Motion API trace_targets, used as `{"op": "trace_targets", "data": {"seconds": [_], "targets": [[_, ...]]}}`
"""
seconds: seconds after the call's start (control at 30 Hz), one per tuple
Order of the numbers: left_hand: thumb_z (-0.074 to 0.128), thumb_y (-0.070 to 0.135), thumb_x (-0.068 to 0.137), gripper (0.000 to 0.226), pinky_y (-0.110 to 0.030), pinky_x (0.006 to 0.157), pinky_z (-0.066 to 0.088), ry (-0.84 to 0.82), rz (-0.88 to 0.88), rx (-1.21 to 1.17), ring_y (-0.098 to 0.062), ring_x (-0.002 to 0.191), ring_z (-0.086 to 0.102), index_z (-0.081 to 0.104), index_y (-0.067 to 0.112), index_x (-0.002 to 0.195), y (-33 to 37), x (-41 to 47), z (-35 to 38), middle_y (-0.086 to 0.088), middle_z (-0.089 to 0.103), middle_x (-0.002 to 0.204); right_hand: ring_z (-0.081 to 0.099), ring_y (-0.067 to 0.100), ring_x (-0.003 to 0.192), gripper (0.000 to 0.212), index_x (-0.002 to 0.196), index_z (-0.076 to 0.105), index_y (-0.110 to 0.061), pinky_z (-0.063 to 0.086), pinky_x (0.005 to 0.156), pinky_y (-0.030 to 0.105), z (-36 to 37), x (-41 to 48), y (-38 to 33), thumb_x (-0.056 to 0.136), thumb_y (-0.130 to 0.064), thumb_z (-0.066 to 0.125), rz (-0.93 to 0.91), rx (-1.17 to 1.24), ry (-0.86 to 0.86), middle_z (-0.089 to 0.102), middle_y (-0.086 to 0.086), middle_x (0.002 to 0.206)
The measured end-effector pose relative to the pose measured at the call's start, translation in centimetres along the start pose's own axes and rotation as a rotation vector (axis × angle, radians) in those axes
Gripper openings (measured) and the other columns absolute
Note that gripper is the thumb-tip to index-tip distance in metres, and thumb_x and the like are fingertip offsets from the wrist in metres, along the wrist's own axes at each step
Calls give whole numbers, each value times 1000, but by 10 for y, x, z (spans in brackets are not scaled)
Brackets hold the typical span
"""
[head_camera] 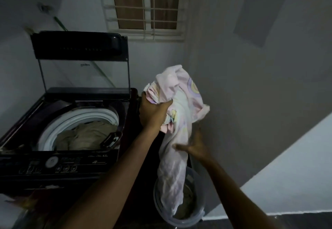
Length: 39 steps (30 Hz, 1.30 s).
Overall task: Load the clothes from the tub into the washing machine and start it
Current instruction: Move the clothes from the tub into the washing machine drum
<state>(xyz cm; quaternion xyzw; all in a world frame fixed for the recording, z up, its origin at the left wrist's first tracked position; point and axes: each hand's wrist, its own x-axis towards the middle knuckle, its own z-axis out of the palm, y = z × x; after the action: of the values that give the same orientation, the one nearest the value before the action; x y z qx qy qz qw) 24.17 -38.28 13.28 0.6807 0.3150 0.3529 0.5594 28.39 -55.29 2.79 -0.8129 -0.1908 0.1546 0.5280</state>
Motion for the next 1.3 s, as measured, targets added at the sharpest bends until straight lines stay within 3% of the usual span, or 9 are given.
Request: {"op": "trace_targets", "data": {"seconds": [0.2, 0.3, 0.4, 0.57, 0.8, 0.97, 1.13, 1.23, 1.3], "targets": [[80, 52, 41, 81, -40, 91, 55, 15, -113, -66, -15, 101, 67, 60, 34, 117, -8, 16, -21, 8, 69, 113, 53, 26, 118, 38, 117, 60, 8, 37, 83, 2, 1, 22, 33, 88, -17, 61, -16, -69, 113, 59, 16, 121], [80, 55, 47, 91, -39, 93, 50, -25, 17, 207, -23, 114, 60, 49, 35, 129, -15, 22, -47, 2, 61, 127, 61, 24, 100, 35, 106, 67, 6, 47, 74, 31, -45, 27, 14, 87, -23, 64, 139, -66, 288, 68, 21, 103], [83, 58, 48, 94, -43, 89, 51, -81, 95, 489, -32, 116, 57, 44, 34, 131, -20, 19, -50, -7, 56, 127, 59, 21, 80, 36, 96, 69, -5, 47, 59, 31, -76, 31, -44, 75, -34, 61, 62, 178, 348, 66, 10, 83], [75, 71, 45, 94, -44, 91, 50, -214, 141, 538, -30, 117, 57, 41, 38, 127, -13, 3, -29, -3, 55, 128, 60, 25, 98, 25, 112, 62, -22, 46, 94, 48, -47, 29, -137, 90, -17, 52, 8, 266, -102, 65, 5, 106], [86, 67, 26, 152, -45, 117, 22, -574, 96, 446, -24, 145, 10, 1, 38, 148, -12, 3, -32, 0, 8, 151, 65, 27, 105, 47, 117, 66, -19, 53, 77, 36, -37, 29, -148, 86, -48, 47, 106, 529, -247, 68, 9, 117], [88, 65, 36, 127, -40, 113, 32, -235, 178, 255, -20, 137, 32, 30, 29, 143, -21, -16, -22, -1, 36, 142, 65, 27, 105, 56, 128, 58, -14, 53, 80, 36, -32, 26, -150, 95, -48, 29, 87, 515, -331, 67, 10, 119], [80, 58, 47, 99, -38, 98, 46, -113, 157, 241, -23, 122, 52, 46, 25, 134, -20, -13, -19, -2, 51, 134, 66, 22, 98, 43, 118, 62, -14, 49, 94, 36, -44, 27, -151, 100, -38, 31, 42, 397, -292, 69, 8, 110], [70, 68, 42, 98, -39, 93, 49, -56, 71, 212, -24, 118, 56, 47, 29, 129, -13, -6, -17, 0, 54, 132, 61, 16, 111, 35, 120, 63, -17, 45, 102, 34, -49, 12, -127, 94, -36, 48, -8, 281, -161, 66, -2, 116], [69, 68, 41, 95, -42, 93, 50, -32, 46, 168, -24, 115, 58, 48, 30, 126, -8, 0, -16, 1, 57, 129, 49, 15, 125, 57, 134, 50, -20, 45, 99, 28, -45, -6, -91, 83, -38, 67, -100, 147, -22, 51, -6, 135]]}}
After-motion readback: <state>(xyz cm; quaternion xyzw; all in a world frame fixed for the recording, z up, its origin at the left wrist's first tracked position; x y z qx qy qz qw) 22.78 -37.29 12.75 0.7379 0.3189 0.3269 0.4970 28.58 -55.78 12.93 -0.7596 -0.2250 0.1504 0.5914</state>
